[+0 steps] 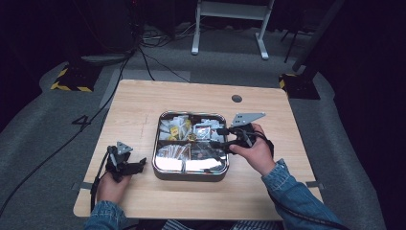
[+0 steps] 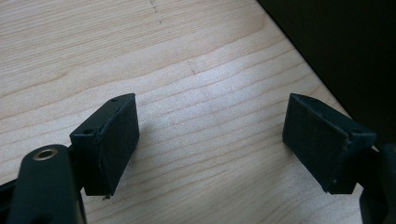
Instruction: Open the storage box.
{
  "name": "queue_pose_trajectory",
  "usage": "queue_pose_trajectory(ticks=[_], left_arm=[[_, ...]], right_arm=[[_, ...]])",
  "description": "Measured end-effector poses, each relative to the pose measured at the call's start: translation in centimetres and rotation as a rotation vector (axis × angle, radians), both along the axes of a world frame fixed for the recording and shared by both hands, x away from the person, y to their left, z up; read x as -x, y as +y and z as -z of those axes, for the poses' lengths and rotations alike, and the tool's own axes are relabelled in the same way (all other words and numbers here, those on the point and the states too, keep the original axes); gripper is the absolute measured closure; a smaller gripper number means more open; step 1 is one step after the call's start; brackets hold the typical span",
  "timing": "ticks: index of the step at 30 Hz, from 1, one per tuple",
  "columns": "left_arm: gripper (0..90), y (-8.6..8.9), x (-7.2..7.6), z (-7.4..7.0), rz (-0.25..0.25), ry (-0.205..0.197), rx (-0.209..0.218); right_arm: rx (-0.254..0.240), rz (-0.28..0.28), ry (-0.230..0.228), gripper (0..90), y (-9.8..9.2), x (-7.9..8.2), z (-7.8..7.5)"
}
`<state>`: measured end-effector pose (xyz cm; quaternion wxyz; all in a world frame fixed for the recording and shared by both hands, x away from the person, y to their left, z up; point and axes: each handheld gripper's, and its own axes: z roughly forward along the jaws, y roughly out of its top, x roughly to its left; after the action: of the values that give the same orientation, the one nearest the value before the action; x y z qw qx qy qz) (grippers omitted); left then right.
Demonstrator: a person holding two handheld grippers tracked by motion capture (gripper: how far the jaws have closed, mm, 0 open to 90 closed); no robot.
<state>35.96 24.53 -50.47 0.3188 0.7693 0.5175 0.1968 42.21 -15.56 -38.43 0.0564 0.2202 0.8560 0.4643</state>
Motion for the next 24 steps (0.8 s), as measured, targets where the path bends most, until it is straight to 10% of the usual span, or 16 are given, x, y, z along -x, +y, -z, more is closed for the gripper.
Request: queue_pose_trajectory(ticks=[24], left_arm=[[19.1,0.0,0.0,0.0,0.0,-0.001,0.001]], right_arm=[[0.142,-0.044,0.034,50.6,7.1,-3.6,3.5]])
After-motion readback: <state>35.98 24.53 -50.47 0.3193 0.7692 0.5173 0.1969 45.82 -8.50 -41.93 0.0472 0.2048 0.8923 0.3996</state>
